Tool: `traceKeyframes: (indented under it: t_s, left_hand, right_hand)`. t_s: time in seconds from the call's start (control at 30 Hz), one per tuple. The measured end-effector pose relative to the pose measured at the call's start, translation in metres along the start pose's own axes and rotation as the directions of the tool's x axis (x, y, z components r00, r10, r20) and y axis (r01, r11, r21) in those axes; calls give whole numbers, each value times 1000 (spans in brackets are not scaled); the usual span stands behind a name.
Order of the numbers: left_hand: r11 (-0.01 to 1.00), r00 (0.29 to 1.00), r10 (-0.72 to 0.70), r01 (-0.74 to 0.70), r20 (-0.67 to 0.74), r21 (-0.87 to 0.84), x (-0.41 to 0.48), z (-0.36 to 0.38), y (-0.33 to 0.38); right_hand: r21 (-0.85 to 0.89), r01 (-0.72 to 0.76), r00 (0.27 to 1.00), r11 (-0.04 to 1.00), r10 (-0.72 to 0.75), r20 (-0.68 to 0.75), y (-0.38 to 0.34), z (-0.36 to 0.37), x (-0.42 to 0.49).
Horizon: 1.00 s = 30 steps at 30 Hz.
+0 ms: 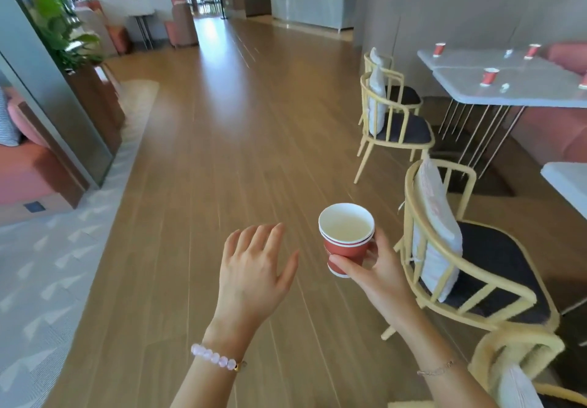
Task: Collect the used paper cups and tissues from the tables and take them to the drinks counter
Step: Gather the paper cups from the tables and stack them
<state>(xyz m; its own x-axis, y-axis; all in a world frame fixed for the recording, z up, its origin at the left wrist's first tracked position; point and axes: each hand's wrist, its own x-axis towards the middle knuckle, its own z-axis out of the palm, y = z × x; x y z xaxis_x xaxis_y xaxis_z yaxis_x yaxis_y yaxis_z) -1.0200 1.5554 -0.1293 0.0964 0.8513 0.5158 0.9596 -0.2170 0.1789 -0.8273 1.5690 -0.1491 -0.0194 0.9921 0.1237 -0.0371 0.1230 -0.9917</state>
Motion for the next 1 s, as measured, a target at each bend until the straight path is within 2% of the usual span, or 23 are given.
traceKeyframes:
  t_s: [0.33,0.57,0.8,1.0]
  left_hand:
    - [991,993,117,-115,22,-71,146,88,-21]
    - [964,973,231,-230,-7,-133,271,173,-49]
    - [898,921,386,-388,-49,-208,415,237,-68]
    - [824,863,506,-486,-8,-293,505,295,-46]
  right_hand:
    - [-84,-34,990,996,22,-137,27,-28,143]
    - [-121,-48,958,991,12,-287,53,-35,265]
    - [-191,-97,899,977,4,-437,57,-42,394]
    - [-189,-138,811,972,1,-585,66,-72,469]
